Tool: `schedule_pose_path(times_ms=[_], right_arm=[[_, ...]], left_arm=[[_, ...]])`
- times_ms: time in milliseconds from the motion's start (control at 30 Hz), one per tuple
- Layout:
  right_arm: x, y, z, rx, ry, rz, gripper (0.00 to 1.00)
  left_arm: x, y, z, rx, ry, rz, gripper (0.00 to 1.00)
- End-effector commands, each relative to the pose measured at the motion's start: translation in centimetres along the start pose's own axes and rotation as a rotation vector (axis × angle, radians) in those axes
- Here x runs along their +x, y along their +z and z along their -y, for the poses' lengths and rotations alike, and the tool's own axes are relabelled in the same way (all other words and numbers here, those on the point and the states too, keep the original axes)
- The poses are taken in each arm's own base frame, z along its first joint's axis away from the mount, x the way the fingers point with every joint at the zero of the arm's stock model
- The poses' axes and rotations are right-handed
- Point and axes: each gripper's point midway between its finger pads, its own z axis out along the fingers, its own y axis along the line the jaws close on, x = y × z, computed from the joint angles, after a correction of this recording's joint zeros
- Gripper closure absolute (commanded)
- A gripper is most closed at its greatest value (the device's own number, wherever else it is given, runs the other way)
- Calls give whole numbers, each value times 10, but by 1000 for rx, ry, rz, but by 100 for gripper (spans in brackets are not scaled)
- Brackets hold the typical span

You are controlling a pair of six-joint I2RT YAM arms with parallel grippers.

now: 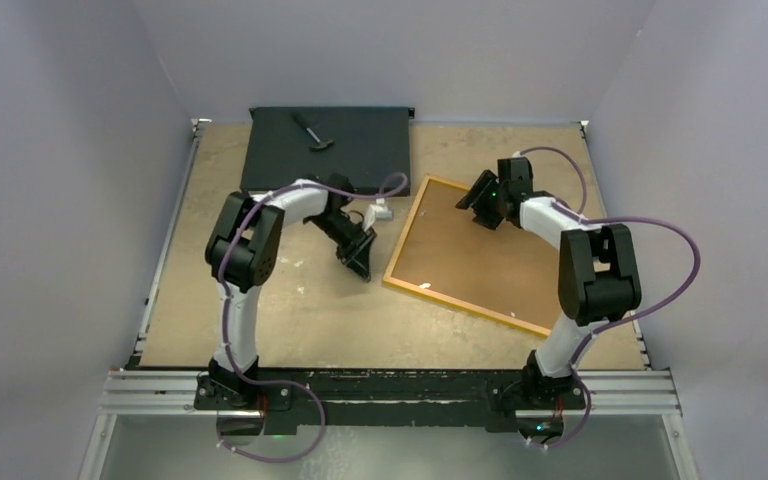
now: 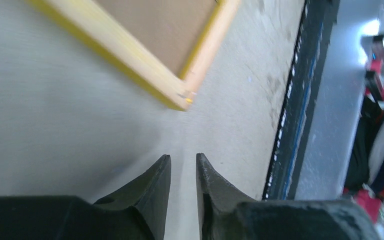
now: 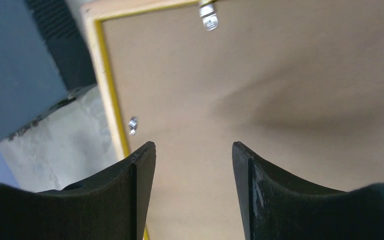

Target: Put the photo into the frame

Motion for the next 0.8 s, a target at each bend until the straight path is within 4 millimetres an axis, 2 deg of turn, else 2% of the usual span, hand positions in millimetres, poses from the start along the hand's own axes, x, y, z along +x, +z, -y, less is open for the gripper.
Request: schedule_pose_path(times_ms=[0,67,133,267,400,500,767], right_arm=[[8,-9,-34,-109,-85,34,40],[8,-9,-47,-164,-81,31,41],[7,-7,-61,-213,-78,24,42],[8,-5,-85,-276,-97,6,44],[15,2,-95,-319,-82,-26,45],[22,9,-97,-331,-76,-51,46],[43,27,-100,-328,-70,-105,46]], left_arm=[[-77,-75,-6,-154,74,233,71],[-111,-82,-22,-224,76,338,65],[-136,-85,-36,-249,33,434,64],[-167,-71,-57,-216,-45,523,64],[-179,-45,-66,-191,-58,519,63],[-180,-34,-74,-191,-70,520,63],[-163,-12,-91,-180,-109,494,66]])
